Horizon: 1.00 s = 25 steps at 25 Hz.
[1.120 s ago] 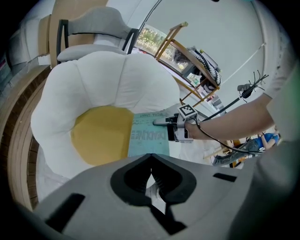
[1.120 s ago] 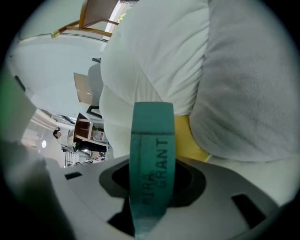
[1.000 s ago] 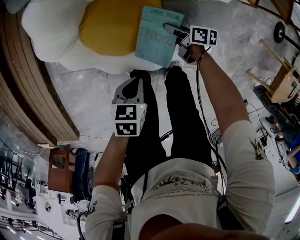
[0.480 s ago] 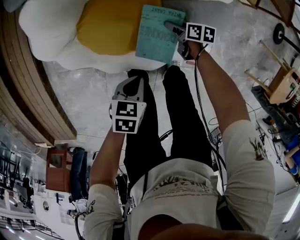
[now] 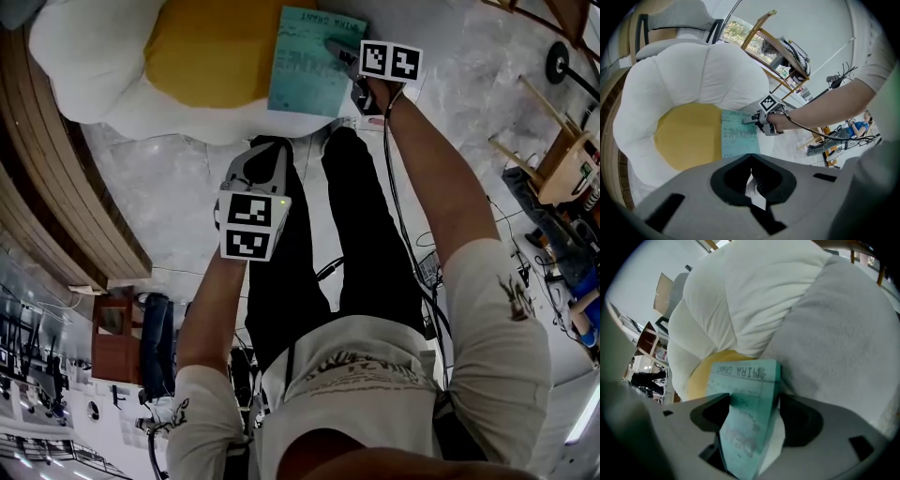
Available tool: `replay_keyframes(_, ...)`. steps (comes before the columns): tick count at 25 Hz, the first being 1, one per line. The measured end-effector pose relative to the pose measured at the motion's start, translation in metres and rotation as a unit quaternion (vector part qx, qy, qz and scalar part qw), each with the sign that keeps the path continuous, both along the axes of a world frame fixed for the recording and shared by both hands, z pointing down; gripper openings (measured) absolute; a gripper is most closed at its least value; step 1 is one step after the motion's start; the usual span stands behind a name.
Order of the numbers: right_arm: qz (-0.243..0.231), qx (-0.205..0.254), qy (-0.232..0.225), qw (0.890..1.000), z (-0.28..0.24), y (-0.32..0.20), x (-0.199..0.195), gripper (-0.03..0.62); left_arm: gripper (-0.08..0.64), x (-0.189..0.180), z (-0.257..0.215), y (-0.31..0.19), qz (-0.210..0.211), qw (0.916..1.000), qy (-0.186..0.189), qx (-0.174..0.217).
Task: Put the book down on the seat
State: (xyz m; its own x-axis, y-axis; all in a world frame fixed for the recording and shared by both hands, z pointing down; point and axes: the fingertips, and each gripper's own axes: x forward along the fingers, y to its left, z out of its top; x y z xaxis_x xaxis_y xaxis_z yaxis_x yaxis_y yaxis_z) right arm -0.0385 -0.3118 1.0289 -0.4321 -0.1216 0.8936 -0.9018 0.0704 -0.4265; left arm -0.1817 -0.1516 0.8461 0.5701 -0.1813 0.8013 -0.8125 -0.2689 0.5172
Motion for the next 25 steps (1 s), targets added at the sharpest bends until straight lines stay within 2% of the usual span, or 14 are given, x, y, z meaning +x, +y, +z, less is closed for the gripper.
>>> replay_keyframes(7, 0.018, 0.015, 0.022, 0.999, -0.007, 0.004, 0.007, 0.31, 0.021, 0.01, -0.004, -0.001, -0.007, 1.0, -0.002, 0.004)
replay_keyframes(12, 0.01, 0.065, 0.036, 0.997, -0.029, 0.007, 0.015, 0.308, 0.021, 0.004, -0.011, -0.017, -0.041, 0.9989, -0.012, 0.02)
replay_keyframes(15, -0.016, 0.099, 0.011, 0.995, -0.054, 0.008, 0.007, 0.305, 0.021, -0.001, -0.018, -0.032, -0.058, 0.9974, -0.023, 0.035)
replay_keyframes(16, -0.025, 0.112, 0.006, 0.993, -0.063, 0.008, 0.006, 0.286, 0.021, -0.002, -0.02, -0.037, -0.064, 0.9968, -0.026, 0.041)
replay_keyframes(20, -0.064, 0.145, 0.032, 0.987, -0.087, 0.015, 0.011, 0.042, 0.021, -0.004, -0.031, -0.051, -0.092, 0.9938, -0.035, 0.051)
replay_keyframes(23, -0.091, 0.162, 0.043, 0.982, -0.105, 0.015, 0.007, 0.028, 0.021, -0.002, -0.038, -0.055, -0.108, 0.992, -0.039, 0.052)
replay_keyframes(25, -0.093, 0.181, 0.043, 0.978, -0.126, 0.012, 0.001, 0.028, 0.021, 0.001, -0.044, -0.055, -0.116, 0.991, -0.041, 0.053)
